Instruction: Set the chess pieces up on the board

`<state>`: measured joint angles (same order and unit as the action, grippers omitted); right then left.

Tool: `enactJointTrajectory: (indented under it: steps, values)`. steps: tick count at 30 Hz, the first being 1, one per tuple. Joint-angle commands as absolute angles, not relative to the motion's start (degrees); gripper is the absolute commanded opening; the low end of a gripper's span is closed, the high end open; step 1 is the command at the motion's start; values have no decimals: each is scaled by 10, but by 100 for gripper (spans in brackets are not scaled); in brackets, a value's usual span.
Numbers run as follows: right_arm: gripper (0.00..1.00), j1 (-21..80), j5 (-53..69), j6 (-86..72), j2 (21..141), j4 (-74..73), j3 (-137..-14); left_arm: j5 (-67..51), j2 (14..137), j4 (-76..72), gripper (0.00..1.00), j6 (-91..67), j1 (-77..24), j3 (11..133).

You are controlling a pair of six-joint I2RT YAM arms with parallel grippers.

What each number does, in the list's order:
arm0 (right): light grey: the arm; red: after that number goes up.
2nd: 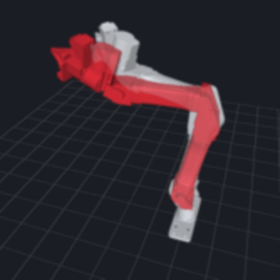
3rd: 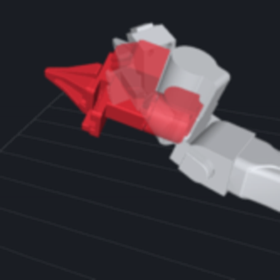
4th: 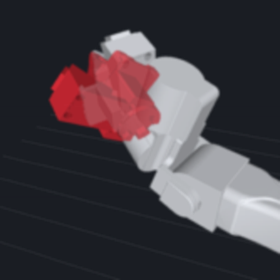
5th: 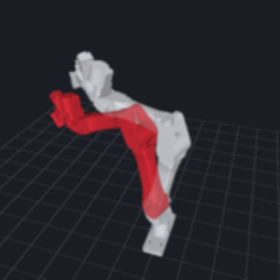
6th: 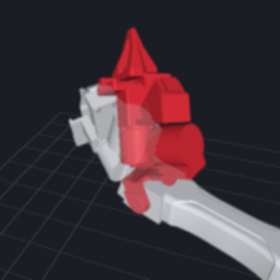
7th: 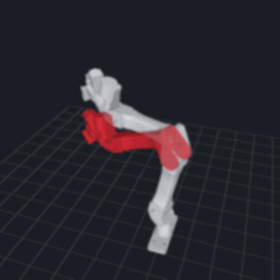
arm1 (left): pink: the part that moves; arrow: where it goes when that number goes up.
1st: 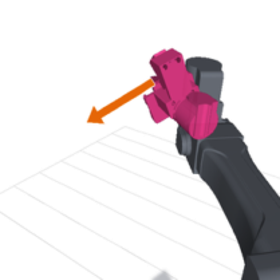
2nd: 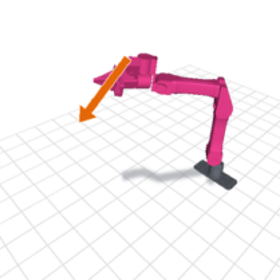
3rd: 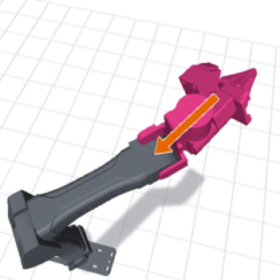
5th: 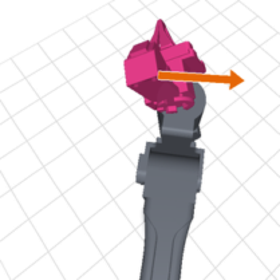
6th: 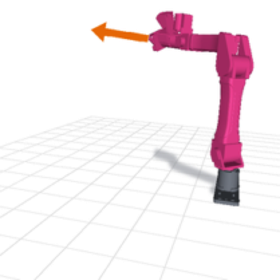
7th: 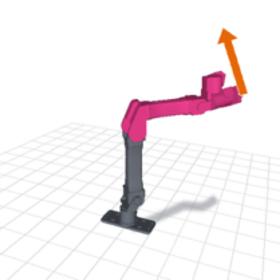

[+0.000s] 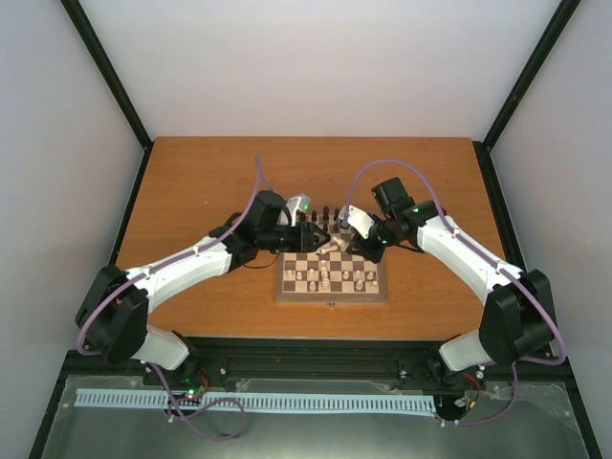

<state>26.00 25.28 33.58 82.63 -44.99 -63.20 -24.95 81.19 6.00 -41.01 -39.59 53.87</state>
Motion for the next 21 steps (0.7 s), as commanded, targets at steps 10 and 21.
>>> enactJointTrajectory:
  steps: [10, 21]
  values:
    - [11, 258, 280, 339, 821, -444, -620, -279, 892, 29, 42, -412, -422, 599]
    - [11, 258, 276, 342, 823, -441, -615, -283, 904, 27, 23, -407, -427, 605]
